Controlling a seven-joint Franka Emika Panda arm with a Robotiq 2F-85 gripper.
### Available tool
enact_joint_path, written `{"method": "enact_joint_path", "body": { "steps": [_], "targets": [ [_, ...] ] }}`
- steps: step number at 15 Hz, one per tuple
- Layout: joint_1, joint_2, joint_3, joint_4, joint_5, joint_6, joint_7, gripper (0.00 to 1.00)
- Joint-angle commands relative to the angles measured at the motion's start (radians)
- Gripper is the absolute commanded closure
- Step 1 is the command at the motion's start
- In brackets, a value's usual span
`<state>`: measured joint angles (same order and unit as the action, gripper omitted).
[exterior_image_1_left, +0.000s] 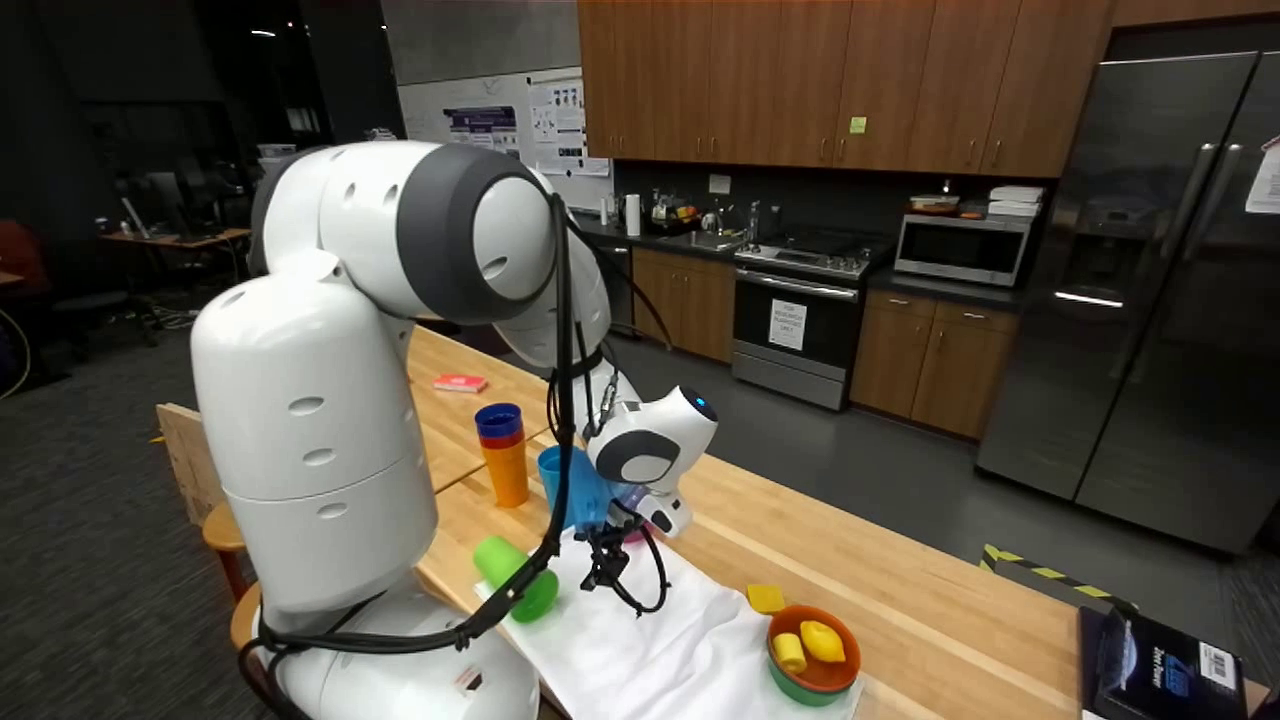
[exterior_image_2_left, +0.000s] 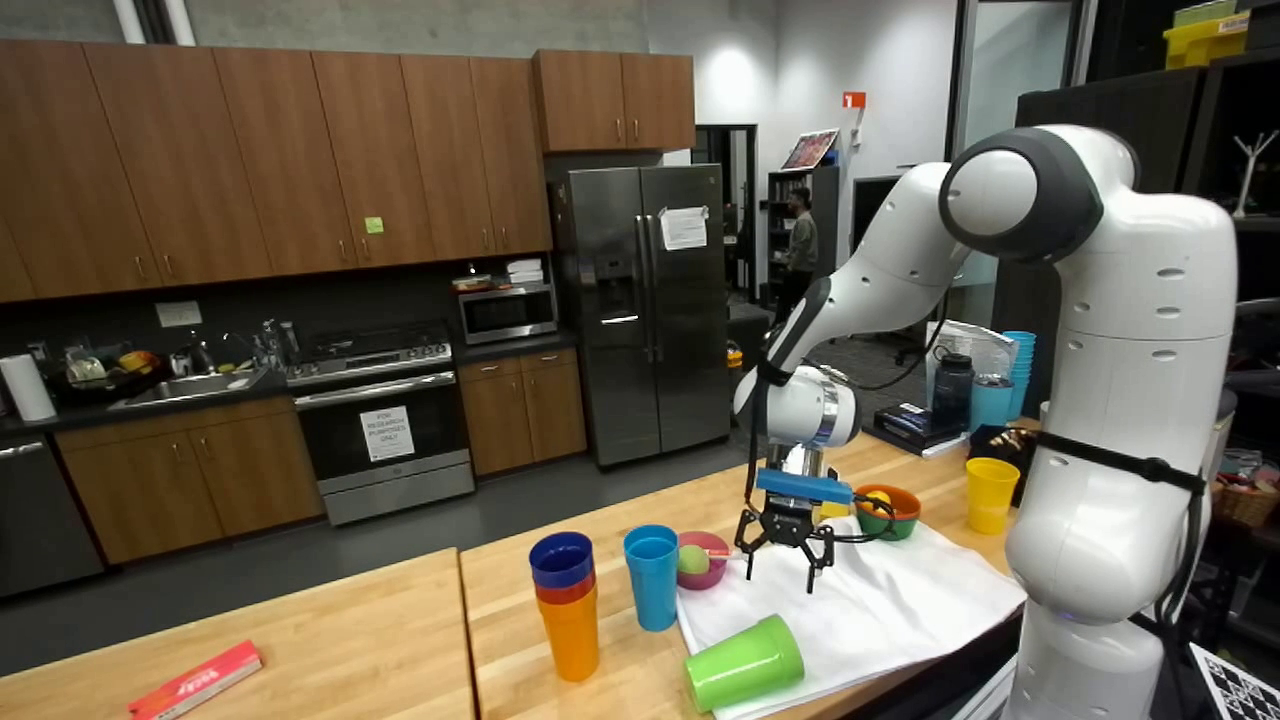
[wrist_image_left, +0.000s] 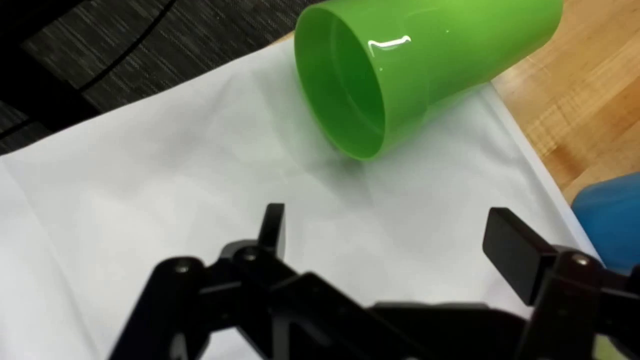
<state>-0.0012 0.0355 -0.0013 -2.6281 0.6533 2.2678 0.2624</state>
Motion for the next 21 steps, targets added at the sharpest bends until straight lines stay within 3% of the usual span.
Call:
{"method": "enact_joint_path", "body": {
  "steps": [1,11,21],
  "targets": [
    [0.011,-0.064,0.008,-0.052,-0.015,0.045,0.042,0.0],
    [0.001,-0.07,-0.002,-0.1,-0.117,0.005,0.115,0.0],
    [-0.008,-0.066,-0.011,-0.109,-0.122,0.03,0.129,0.0]
  ]
}}
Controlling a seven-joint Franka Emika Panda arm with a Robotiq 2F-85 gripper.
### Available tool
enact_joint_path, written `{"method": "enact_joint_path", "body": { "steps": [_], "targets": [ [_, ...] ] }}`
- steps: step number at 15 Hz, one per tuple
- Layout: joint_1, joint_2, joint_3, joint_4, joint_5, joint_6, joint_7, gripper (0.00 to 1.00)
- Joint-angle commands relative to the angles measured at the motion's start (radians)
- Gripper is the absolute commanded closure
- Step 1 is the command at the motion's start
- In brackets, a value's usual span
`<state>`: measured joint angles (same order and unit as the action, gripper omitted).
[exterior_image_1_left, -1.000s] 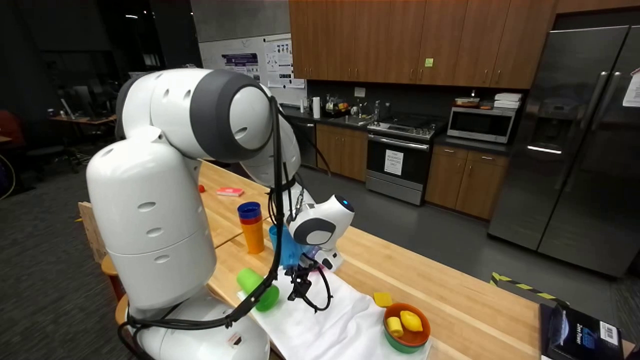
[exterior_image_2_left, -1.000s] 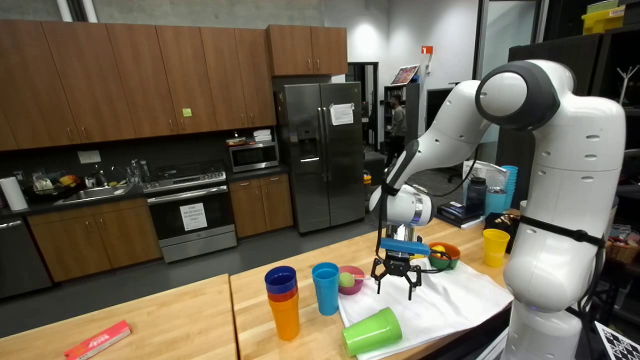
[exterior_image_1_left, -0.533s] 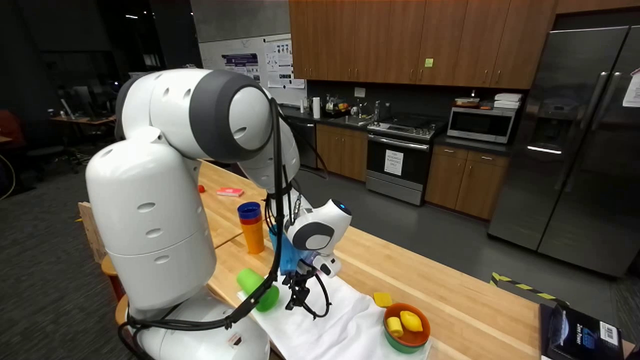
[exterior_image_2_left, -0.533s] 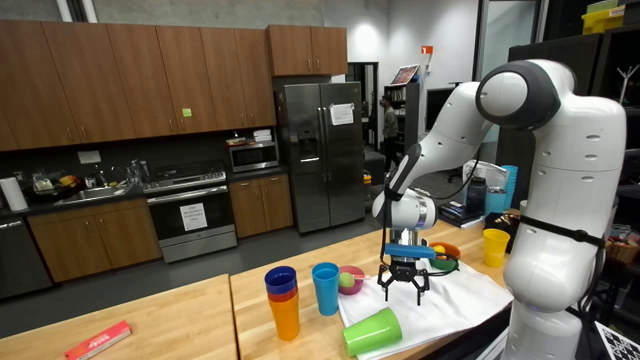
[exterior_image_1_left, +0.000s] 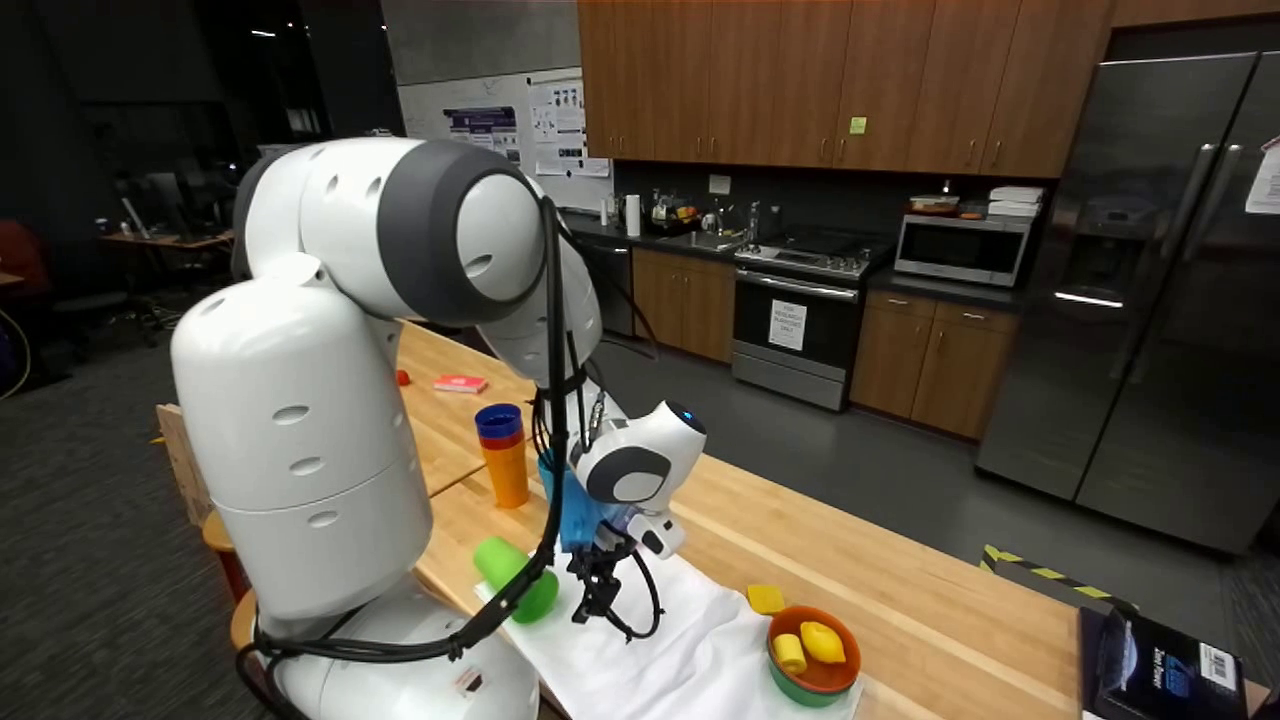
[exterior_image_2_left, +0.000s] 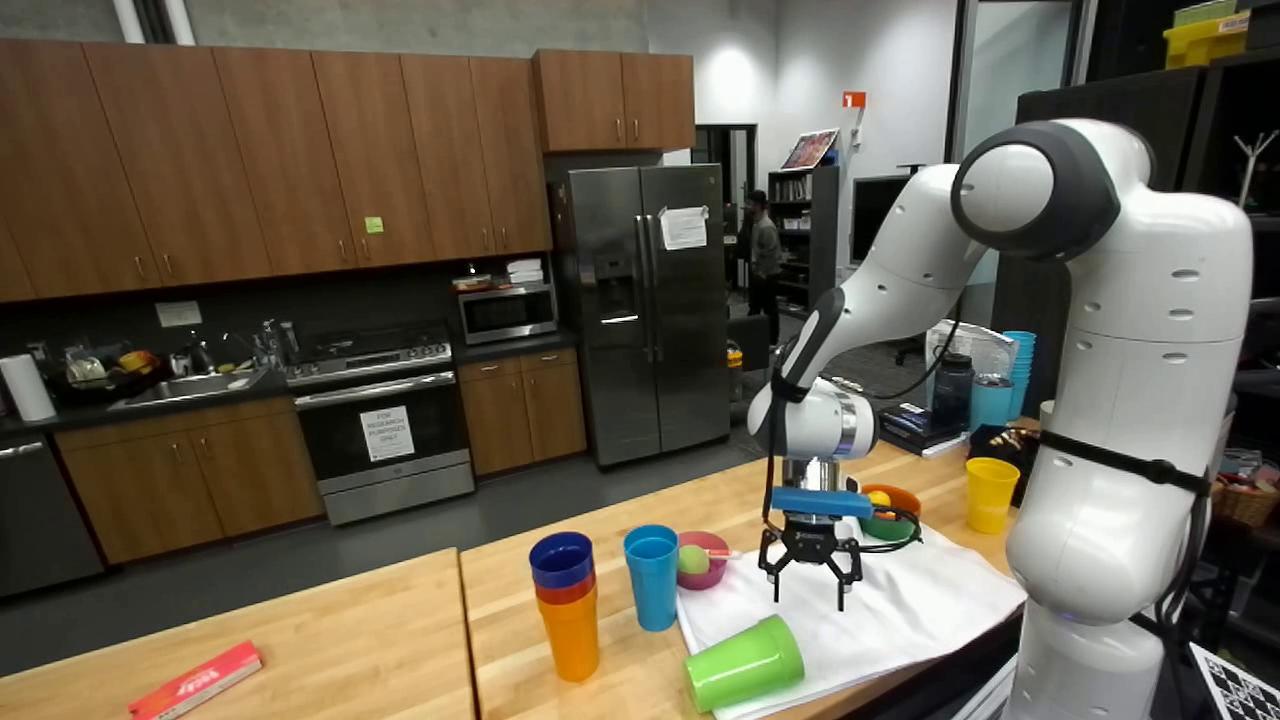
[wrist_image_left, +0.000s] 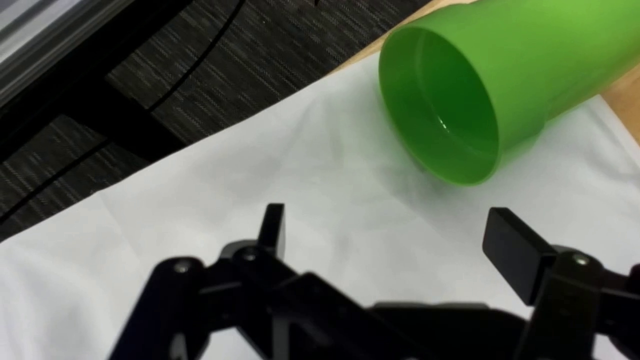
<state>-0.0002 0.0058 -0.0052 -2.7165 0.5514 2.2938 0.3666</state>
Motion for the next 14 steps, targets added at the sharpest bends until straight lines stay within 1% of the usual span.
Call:
{"method": "enact_joint_path", "body": {
  "steps": [1,10,14],
  "targets": [
    [-0.01,-0.036,-0.008,-0.021,-0.018,0.007,0.025,0.0],
    [-0.019,-0.031,-0.015,-0.029,-0.033,0.025,0.036,0.0],
    [-0.017,-0.032,-0.014,-0.037,-0.003,0.074,0.018,0.0]
  ]
}}
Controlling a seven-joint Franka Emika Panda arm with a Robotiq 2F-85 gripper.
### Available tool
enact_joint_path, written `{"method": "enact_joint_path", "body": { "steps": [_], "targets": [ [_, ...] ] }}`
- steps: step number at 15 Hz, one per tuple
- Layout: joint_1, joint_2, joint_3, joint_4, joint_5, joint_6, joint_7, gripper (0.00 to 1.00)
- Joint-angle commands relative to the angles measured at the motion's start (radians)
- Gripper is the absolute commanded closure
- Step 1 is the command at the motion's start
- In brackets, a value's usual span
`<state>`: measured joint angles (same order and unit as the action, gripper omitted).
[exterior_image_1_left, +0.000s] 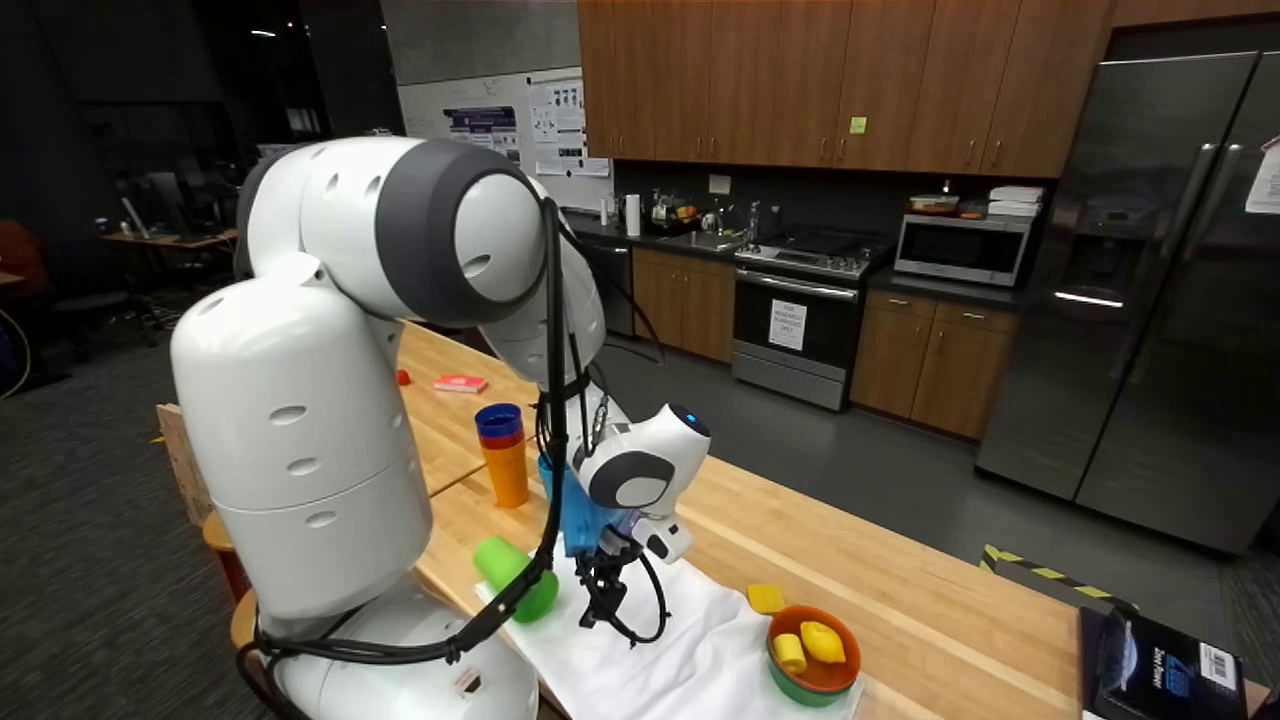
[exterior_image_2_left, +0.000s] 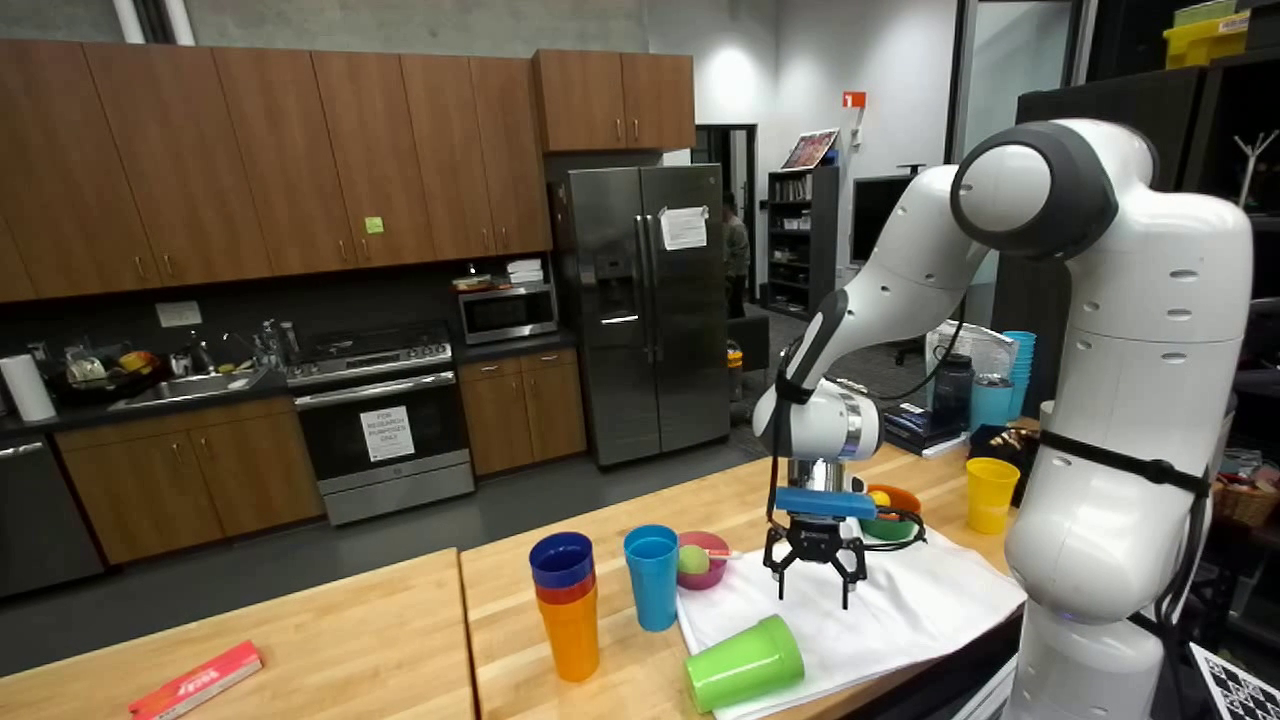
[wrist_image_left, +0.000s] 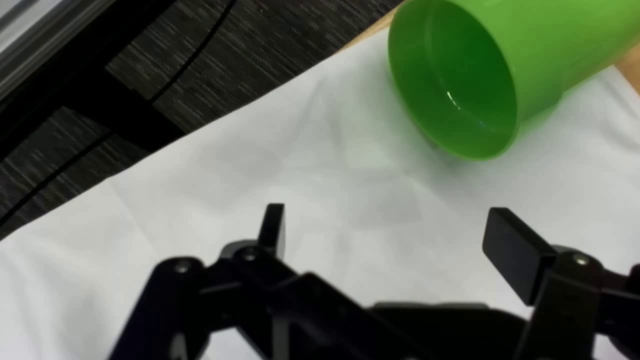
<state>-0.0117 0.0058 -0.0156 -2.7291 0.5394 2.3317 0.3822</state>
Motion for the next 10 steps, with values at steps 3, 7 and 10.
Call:
{"method": "enact_joint_path", "body": {
  "steps": [3,7,10],
  "targets": [
    [-0.004,-0.032,-0.003,-0.033,0.024,0.085,-0.001,0.0],
    [0.002,-0.035,0.003,-0.049,0.069,0.165,-0.01,0.0],
    [0.003,-0.035,0.005,-0.057,0.09,0.205,-0.016,0.0]
  ]
}}
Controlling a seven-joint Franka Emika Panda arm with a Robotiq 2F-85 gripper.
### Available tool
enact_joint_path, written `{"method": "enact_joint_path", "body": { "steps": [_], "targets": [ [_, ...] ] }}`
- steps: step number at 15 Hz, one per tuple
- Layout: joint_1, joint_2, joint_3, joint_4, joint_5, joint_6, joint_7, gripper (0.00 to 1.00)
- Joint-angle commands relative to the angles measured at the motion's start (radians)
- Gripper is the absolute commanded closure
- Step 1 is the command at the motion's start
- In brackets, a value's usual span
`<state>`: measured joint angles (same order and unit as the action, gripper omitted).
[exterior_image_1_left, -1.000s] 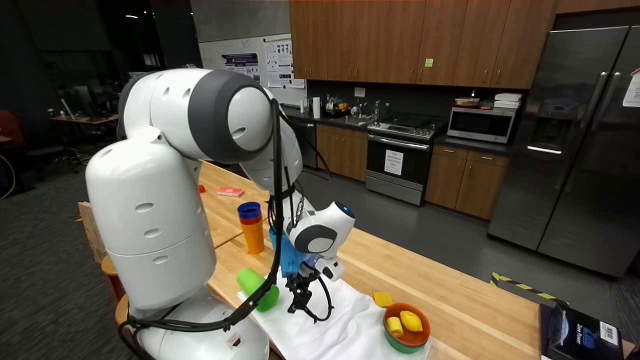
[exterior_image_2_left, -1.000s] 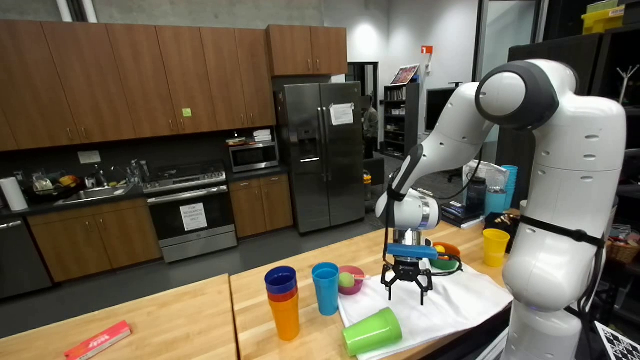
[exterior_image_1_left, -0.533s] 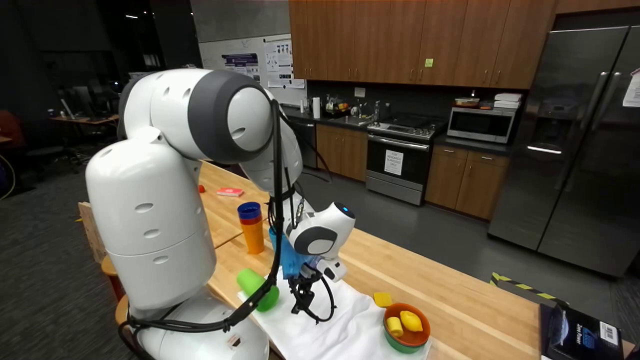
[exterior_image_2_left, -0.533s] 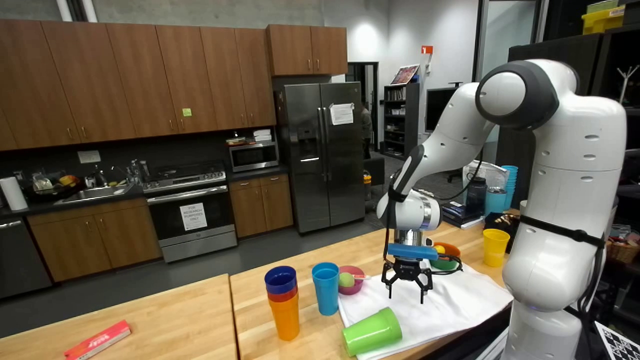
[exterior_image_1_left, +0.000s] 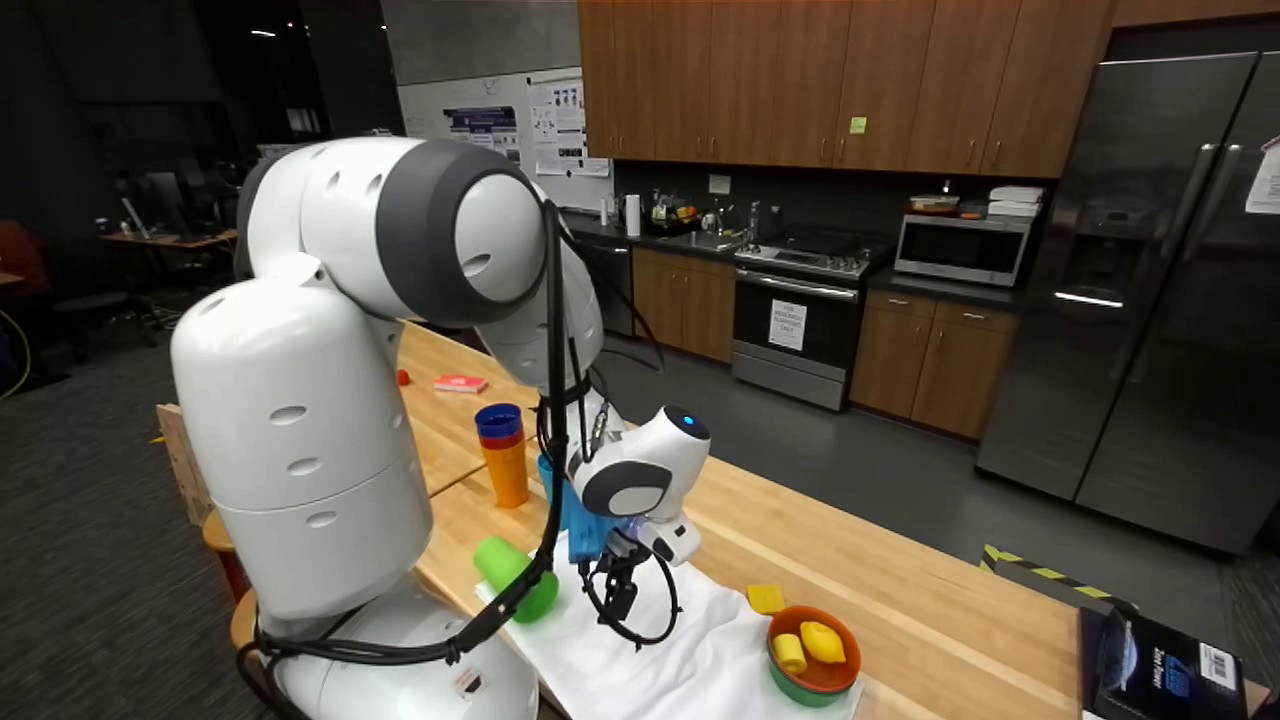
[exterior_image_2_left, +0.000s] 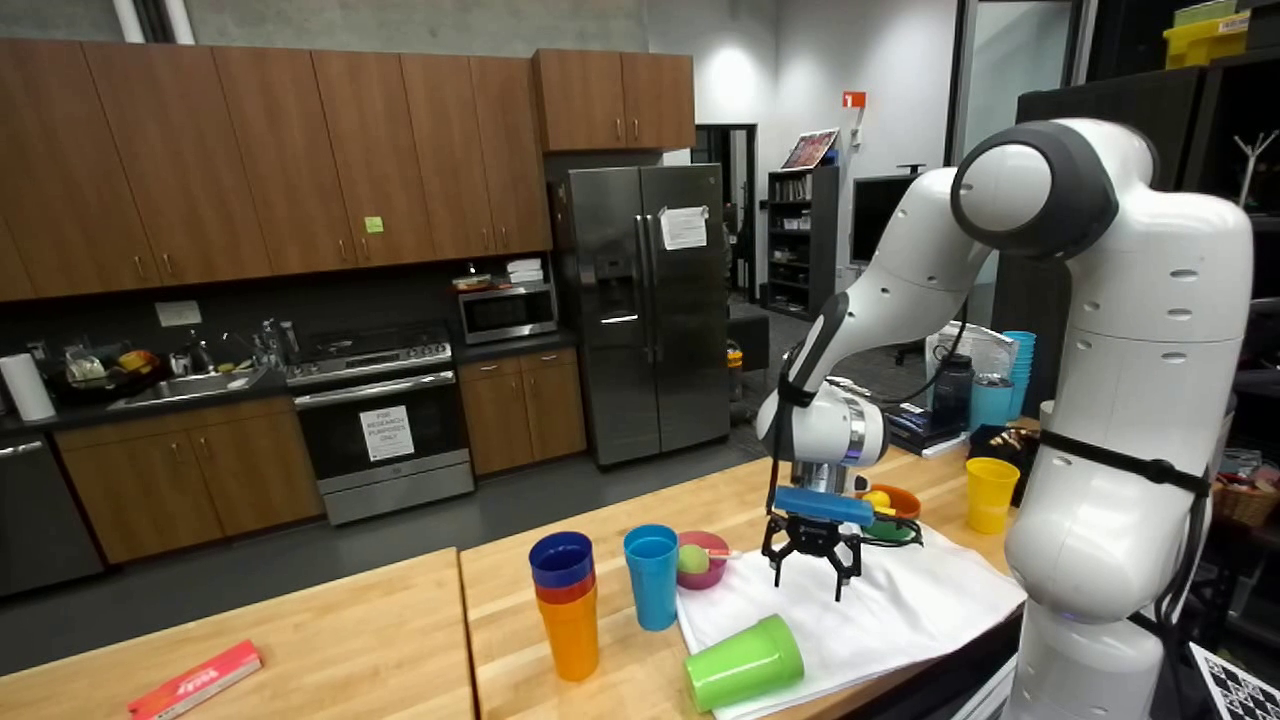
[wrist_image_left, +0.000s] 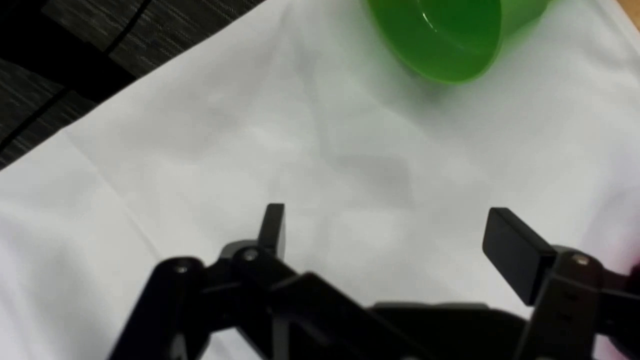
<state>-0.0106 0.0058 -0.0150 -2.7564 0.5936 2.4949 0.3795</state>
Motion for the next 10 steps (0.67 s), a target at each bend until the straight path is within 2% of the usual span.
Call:
{"method": "enact_joint_path", "body": {
  "steps": [1,10],
  "targets": [
    [0.004,-0.037,0.006,-0.033,0.049,0.06,-0.019,0.0],
    [0.013,-0.058,0.021,-0.038,0.18,0.132,-0.099,0.0]
  ]
}}
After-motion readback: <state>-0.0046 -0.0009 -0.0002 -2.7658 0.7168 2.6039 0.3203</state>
